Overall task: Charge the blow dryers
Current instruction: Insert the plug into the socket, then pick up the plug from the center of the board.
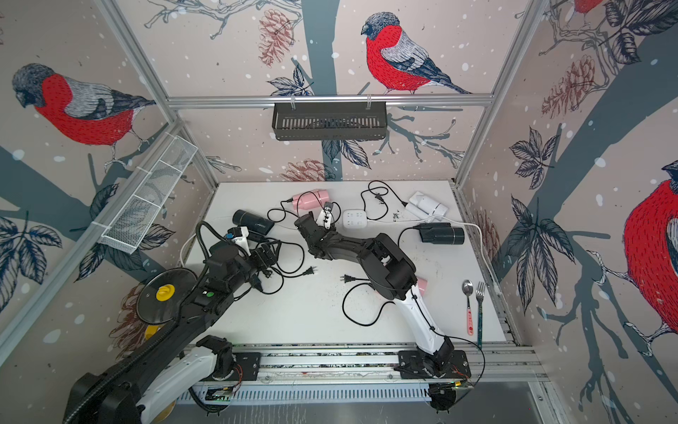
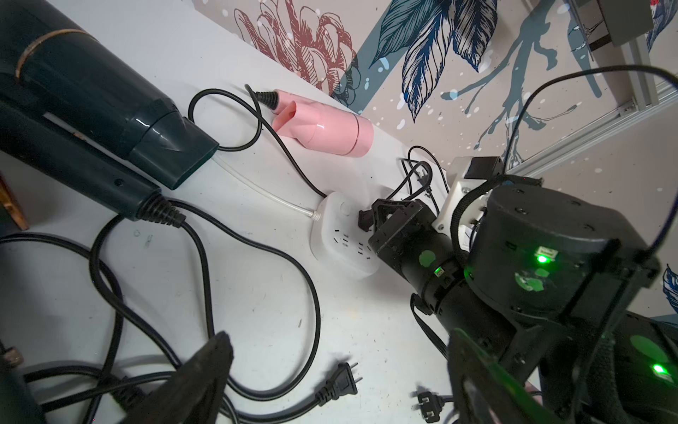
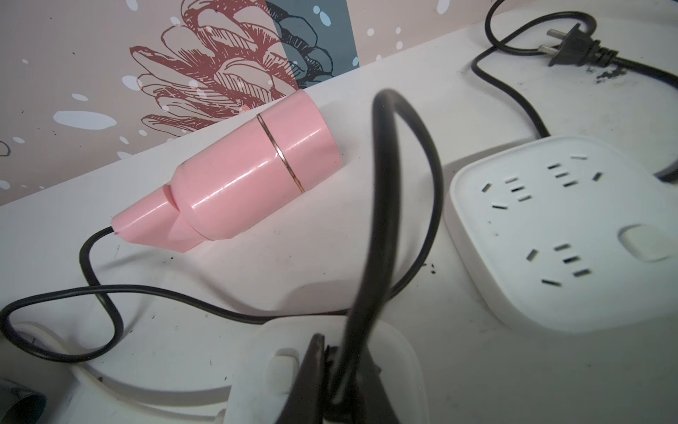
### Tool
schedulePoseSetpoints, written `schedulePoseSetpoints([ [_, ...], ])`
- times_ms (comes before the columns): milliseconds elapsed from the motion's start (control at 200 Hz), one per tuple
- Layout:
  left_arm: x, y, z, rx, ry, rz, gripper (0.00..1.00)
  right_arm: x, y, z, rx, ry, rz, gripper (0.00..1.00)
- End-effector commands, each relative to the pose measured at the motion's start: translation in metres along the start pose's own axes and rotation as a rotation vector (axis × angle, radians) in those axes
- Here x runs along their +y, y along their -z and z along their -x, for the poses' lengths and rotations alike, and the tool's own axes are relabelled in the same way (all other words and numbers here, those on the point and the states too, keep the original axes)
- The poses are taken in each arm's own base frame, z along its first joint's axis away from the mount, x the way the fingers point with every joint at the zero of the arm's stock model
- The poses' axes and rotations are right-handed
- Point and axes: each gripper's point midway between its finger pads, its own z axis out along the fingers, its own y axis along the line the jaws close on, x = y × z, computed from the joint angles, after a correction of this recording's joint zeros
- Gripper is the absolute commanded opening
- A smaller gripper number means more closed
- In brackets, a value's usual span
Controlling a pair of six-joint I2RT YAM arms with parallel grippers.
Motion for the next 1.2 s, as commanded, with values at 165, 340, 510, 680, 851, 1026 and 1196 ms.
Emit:
schedulePoseSetpoints([
  [165,-0.003,0.005,0.001,0.001,0.0,-0.016,0.91,0.024,0.028,-0.028,0.178,-0.043,0.131,0.38],
  [340,-0.005,0.004,-0.001,0.011,-0.004,-0.024,0.92,0.038,0.062,-0.007,0.159,-0.058,0.251,0.49],
  [510,-0.01,0.005,-0.002,0.023,-0.026,-0.048,0.91,0.038,0.105,0.021,0.112,0.007,0.39,0.48],
  [680,-0.017,0.01,0.0,0.03,-0.07,-0.073,0.91,0.003,0.138,0.044,0.061,0.074,0.443,0.49],
  [851,-0.022,0.018,0.01,0.026,-0.079,-0.056,0.93,-0.04,0.134,0.042,0.125,0.08,0.531,0.49],
  [1026,-0.014,0.024,0.022,0.007,-0.074,0.034,0.93,-0.061,0.119,0.018,0.229,0.104,0.583,0.46],
  [1196,-0.014,0.03,0.039,-0.036,-0.083,0.082,0.94,-0.059,0.098,-0.018,0.331,0.16,0.56,0.33],
])
